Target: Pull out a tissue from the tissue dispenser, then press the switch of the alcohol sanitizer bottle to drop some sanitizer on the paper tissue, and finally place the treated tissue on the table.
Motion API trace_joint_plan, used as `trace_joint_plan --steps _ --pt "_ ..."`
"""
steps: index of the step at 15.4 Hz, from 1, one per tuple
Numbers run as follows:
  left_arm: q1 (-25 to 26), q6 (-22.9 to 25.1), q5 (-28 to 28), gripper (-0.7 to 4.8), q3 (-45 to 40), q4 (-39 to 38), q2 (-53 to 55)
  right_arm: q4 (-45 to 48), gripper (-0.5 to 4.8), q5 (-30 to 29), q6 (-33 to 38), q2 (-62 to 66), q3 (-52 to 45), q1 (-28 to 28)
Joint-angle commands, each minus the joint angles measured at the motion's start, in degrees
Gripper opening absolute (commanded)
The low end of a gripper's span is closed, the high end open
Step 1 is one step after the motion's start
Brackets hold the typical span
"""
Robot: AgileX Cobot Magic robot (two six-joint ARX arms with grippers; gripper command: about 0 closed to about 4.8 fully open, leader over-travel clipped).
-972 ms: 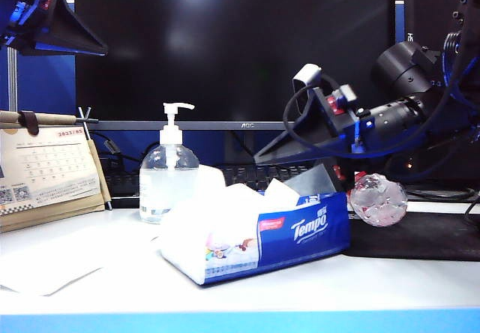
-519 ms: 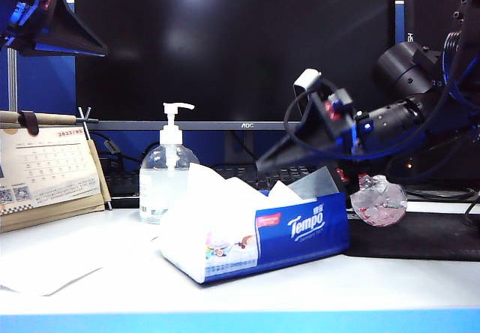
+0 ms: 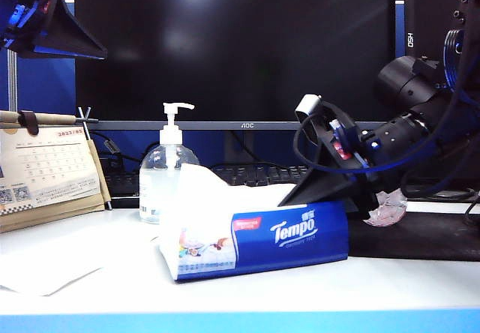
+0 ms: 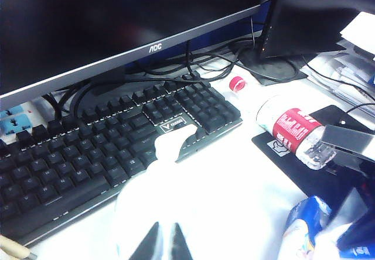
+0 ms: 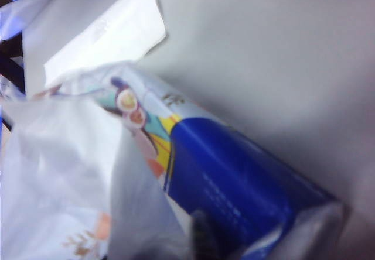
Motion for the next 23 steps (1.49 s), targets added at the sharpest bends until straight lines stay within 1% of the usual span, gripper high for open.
trace_joint_plan --steps 1,6,9,11,13,14,17,19,22,23 --pt "0.0 0.2 0.0 0.28 0.2 0.5 -0.2 0.7 -0.02 4.5 0.1 -0.2 -0.1 0.2" --pt "0.0 0.2 0.0 0.28 0.2 0.5 -0.2 3.7 -0.02 4.3 3.1 -2.2 0.2 0.2" --pt "0.0 0.2 0.0 0.28 0.2 0.6 -0.2 6.5 -0.02 4.1 5.9 -9.5 0.2 0.2" --pt "0.0 0.2 0.1 0.28 0.2 0.8 -0.2 6.4 -0.02 4.2 6.8 -15.9 0.2 0.2" --pt "0.0 -0.2 0.1 0.28 0.2 0.8 -0.2 6.5 -0.02 5.0 8.0 -18.9 0.2 0.1" --pt "0.0 -0.2 0.1 0.28 0.2 0.8 -0.2 6.0 -0.02 5.0 9.4 -19.3 0.2 0.1" --pt "0.0 -0.2 0.1 0.28 0.2 0.6 -0.2 0.3 -0.02 7.3 8.3 -17.8 0.1 0.1" --pt "0.0 -0.2 0.1 0.28 0.2 0.5 -0.2 -1.7 -0.02 7.2 6.7 -15.6 0.0 0.1" --pt "0.0 -0.2 0.1 0.28 0.2 0.5 -0.2 -1.8 0.0 5.7 5.4 -10.2 0.0 0.2" --pt "0.0 0.2 0.1 0.28 0.2 0.5 -0.2 -0.6 0.86 -1.1 4.7 -7.3 0.0 0.2"
